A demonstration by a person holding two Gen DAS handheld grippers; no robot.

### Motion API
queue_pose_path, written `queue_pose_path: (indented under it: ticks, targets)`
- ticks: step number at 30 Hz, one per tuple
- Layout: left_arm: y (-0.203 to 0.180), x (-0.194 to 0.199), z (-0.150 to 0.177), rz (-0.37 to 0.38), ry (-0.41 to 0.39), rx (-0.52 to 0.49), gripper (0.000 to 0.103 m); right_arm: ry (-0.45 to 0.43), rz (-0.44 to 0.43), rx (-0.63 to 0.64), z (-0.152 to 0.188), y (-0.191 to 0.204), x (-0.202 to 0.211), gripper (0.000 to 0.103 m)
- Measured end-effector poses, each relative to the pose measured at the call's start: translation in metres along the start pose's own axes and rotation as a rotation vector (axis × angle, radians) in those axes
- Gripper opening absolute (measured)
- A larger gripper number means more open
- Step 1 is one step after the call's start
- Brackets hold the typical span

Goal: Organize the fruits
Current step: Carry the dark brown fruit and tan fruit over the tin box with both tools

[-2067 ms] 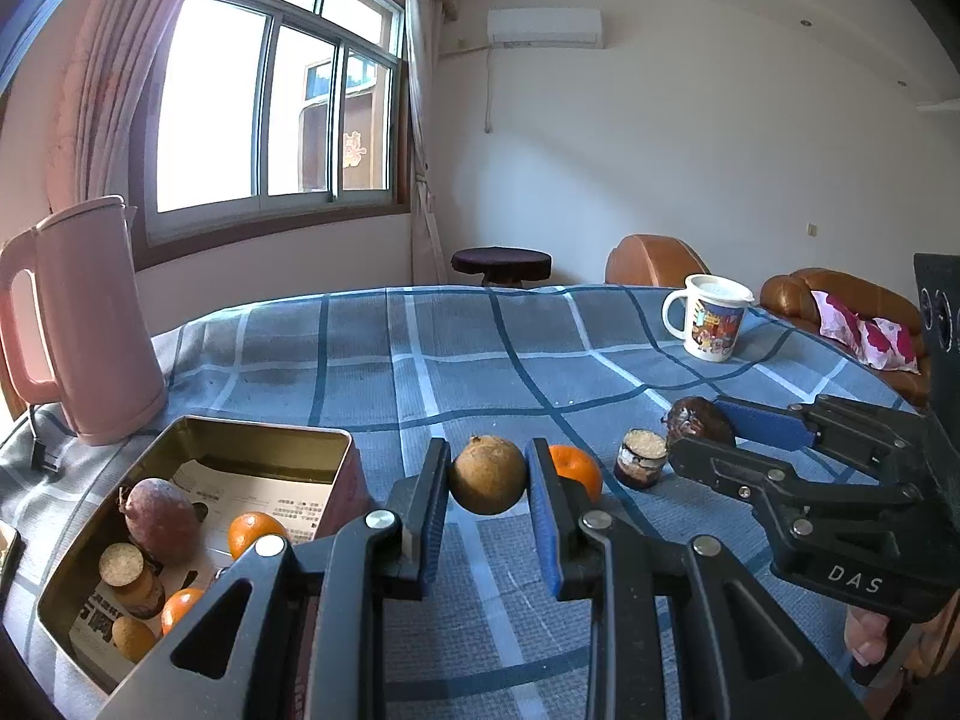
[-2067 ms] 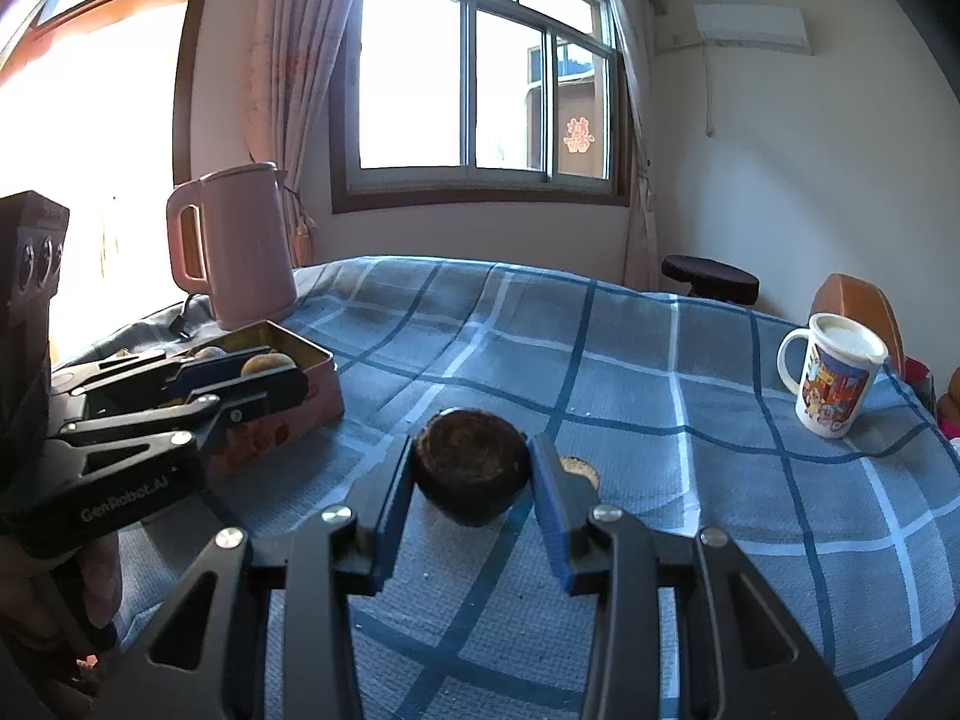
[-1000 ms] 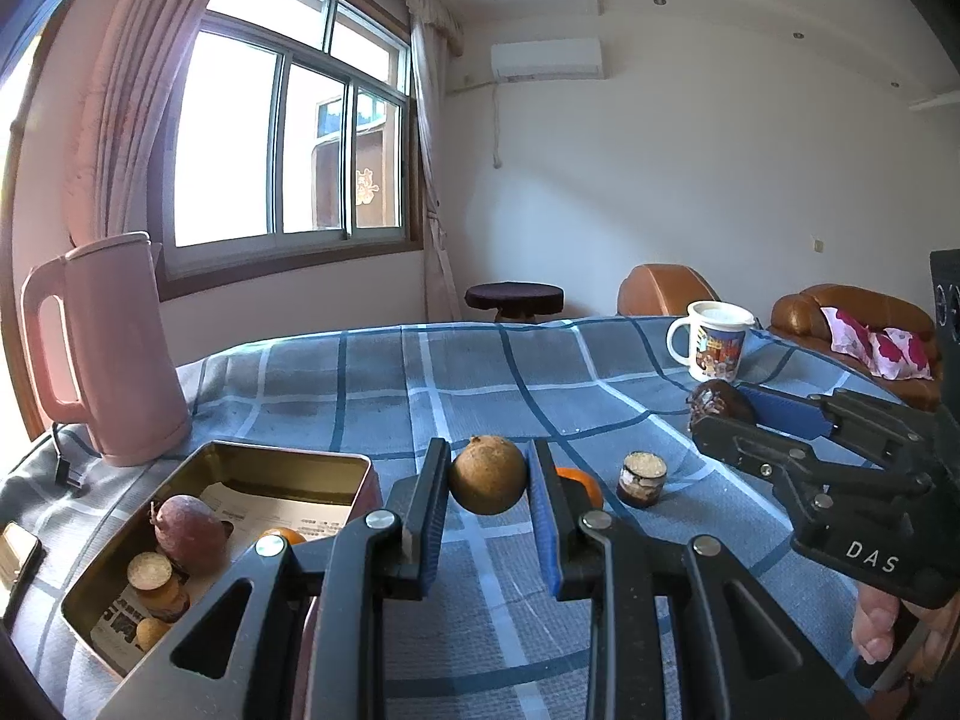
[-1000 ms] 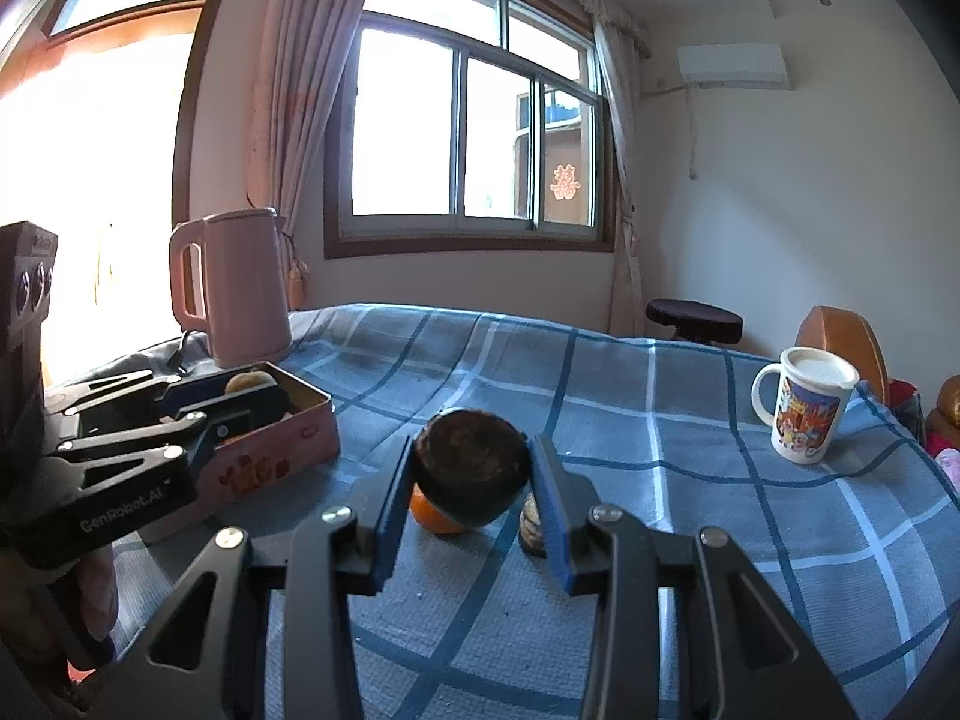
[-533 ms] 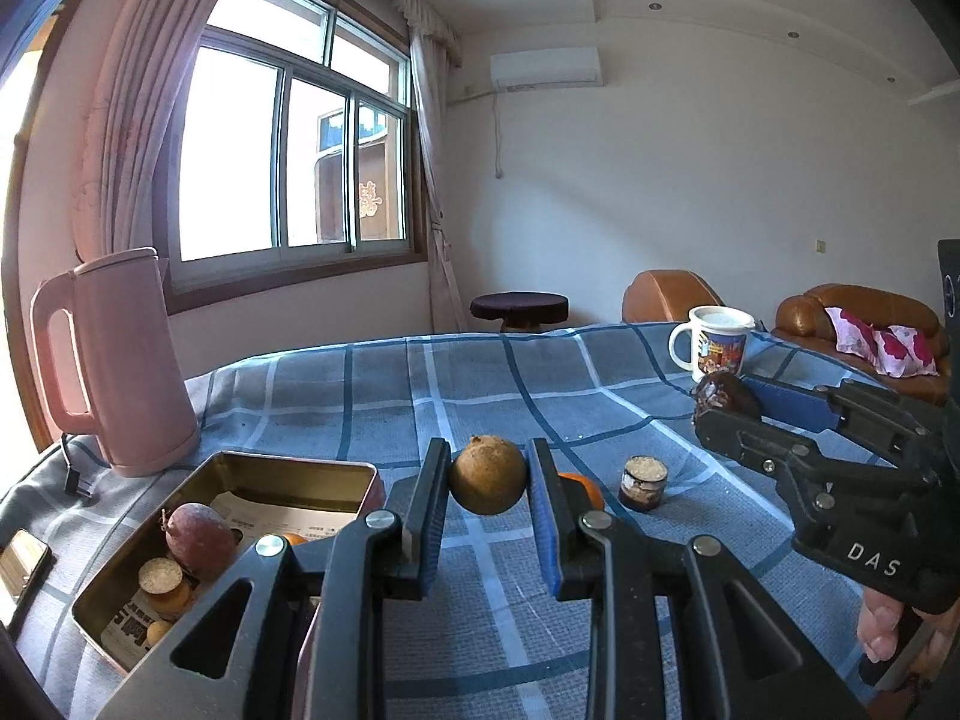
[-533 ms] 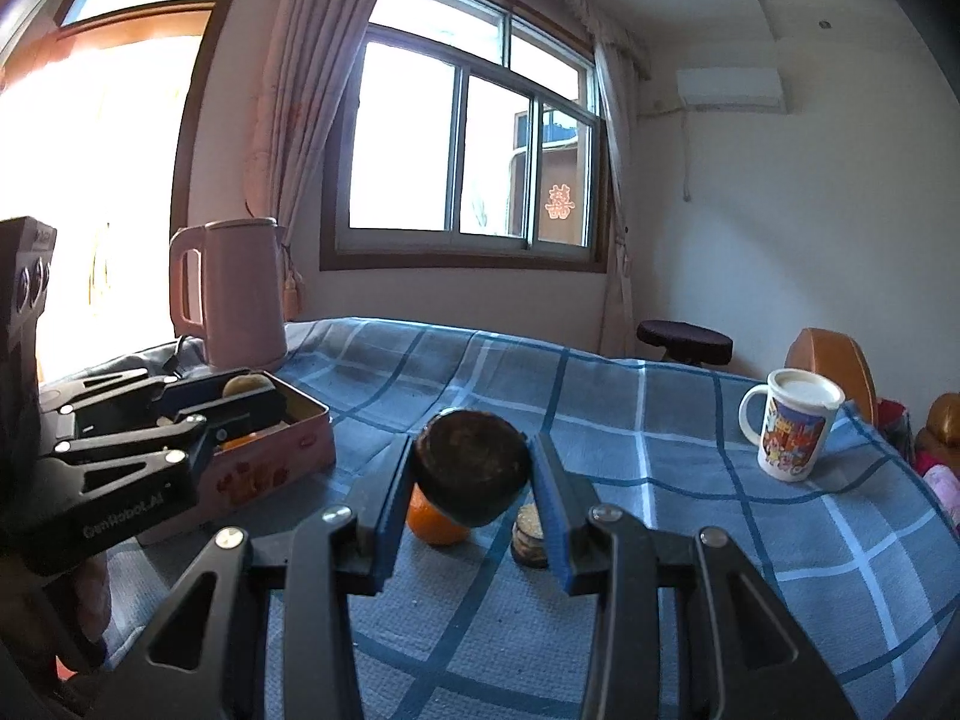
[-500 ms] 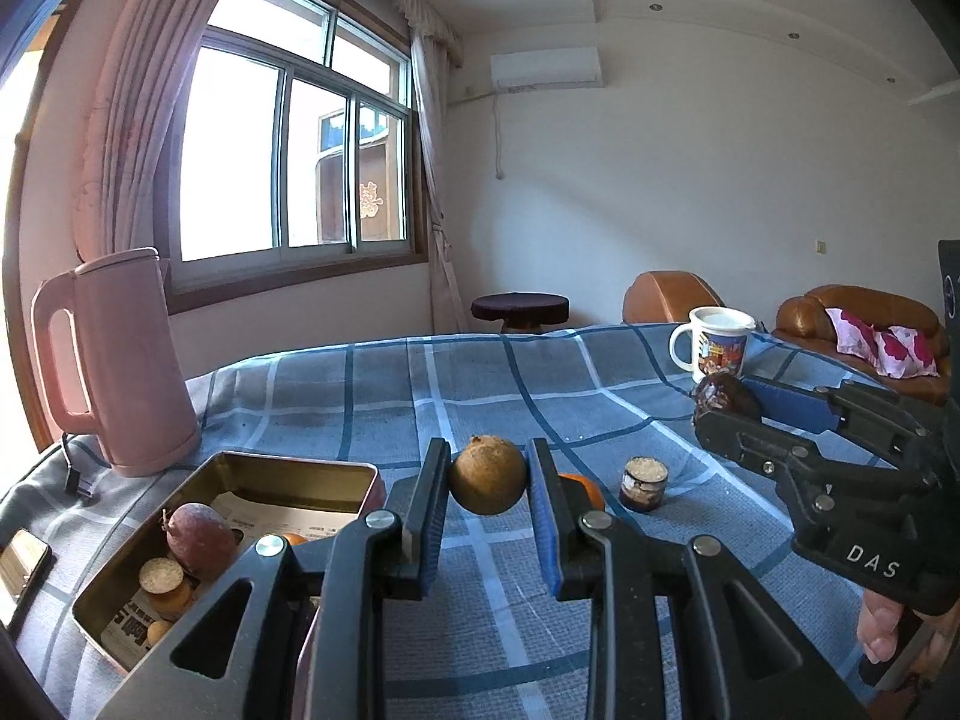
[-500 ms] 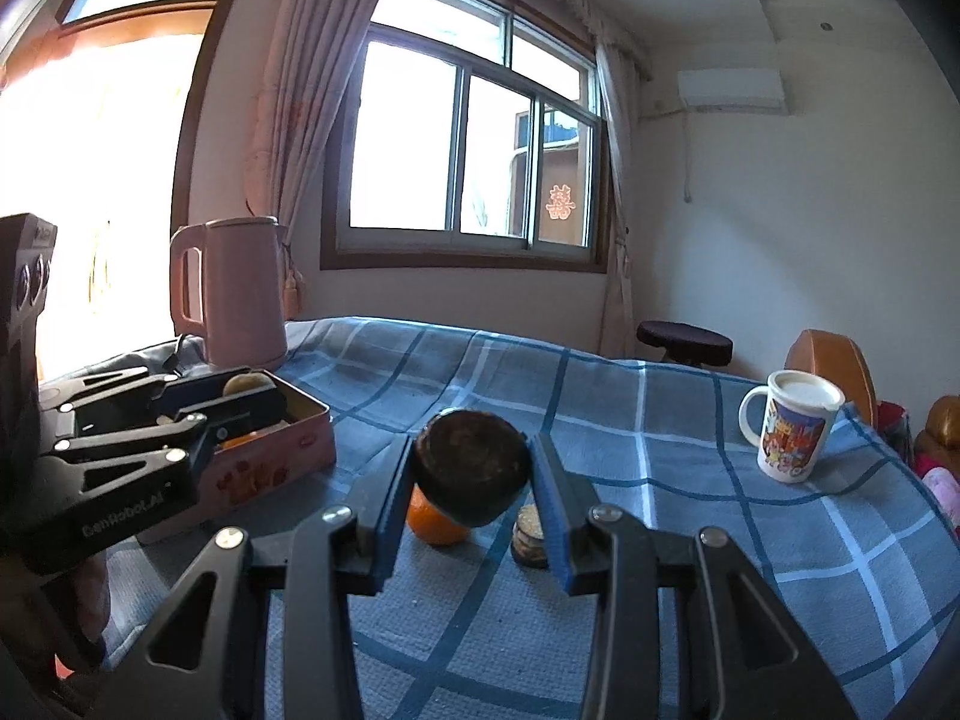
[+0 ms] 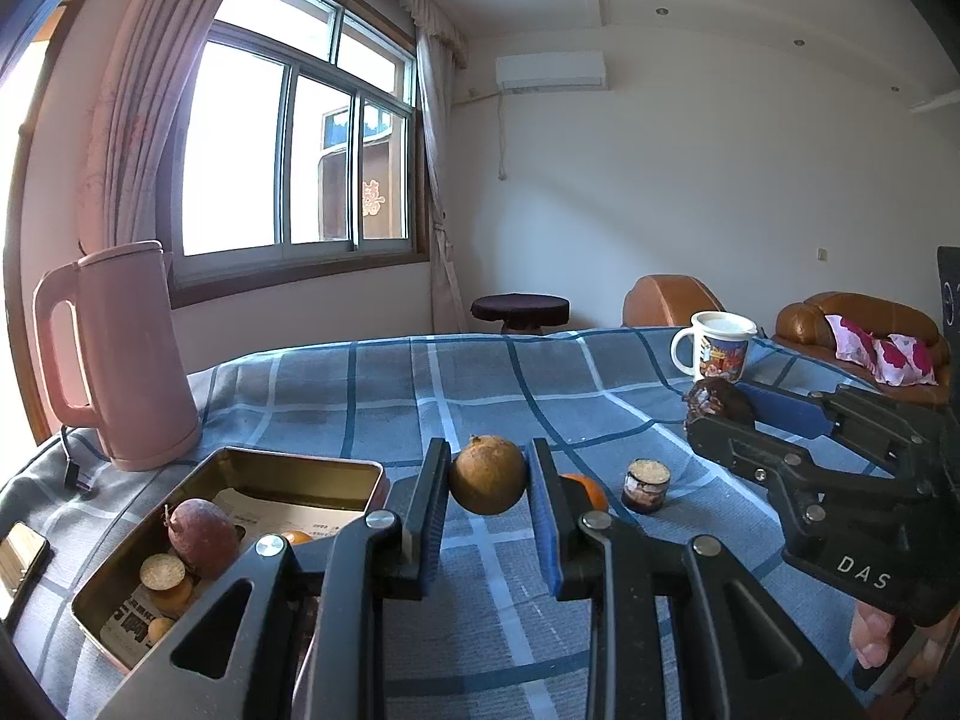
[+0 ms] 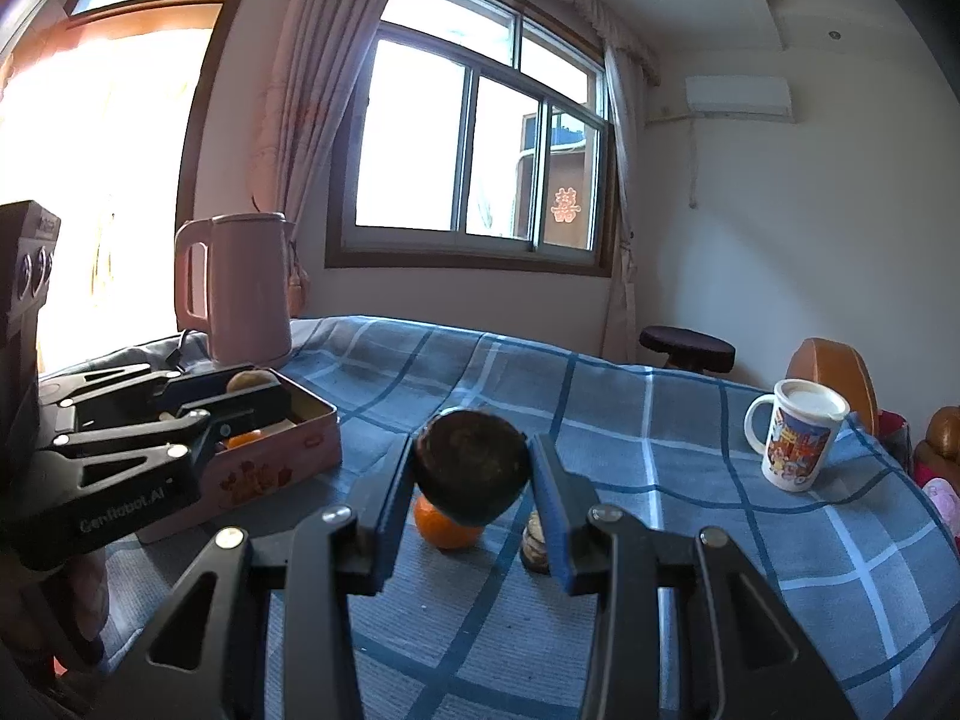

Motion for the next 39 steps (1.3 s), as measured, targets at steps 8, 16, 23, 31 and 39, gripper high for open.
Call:
queue_pose_path:
  ticks: [8,16,23,31,39]
  targets:
    - [0.009,0.002,0.0,-0.011,0.004,0.014,0.027,0.011,-0.024,0.012,0.0,0.011,-0.008,0.042]
    - [0.021,0.007,-0.001,-0.023,0.006,0.03,0.027,0.012,-0.057,0.034,-0.006,0.027,-0.015,0.042]
    - [0.037,0.009,0.001,-0.046,0.015,0.047,0.027,0.013,-0.096,0.046,-0.014,0.043,-0.025,0.042]
    - [0.059,0.012,0.005,-0.086,0.028,0.073,0.027,0.026,-0.141,0.068,-0.014,0.066,-0.036,0.042]
    - [0.08,0.017,0.008,-0.123,0.038,0.087,0.027,0.033,-0.177,0.083,-0.015,0.085,-0.045,0.042]
Point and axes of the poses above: each gripper's, at about its wrist camera, not at the fingertips, and x roughly against the way its jaws point, y to its left, z to its underside, the point moved 6 cm from there along -x, roughly the way its jaws point, and after that the axes turned 9 degrees about -y, right-handed, at the moved point
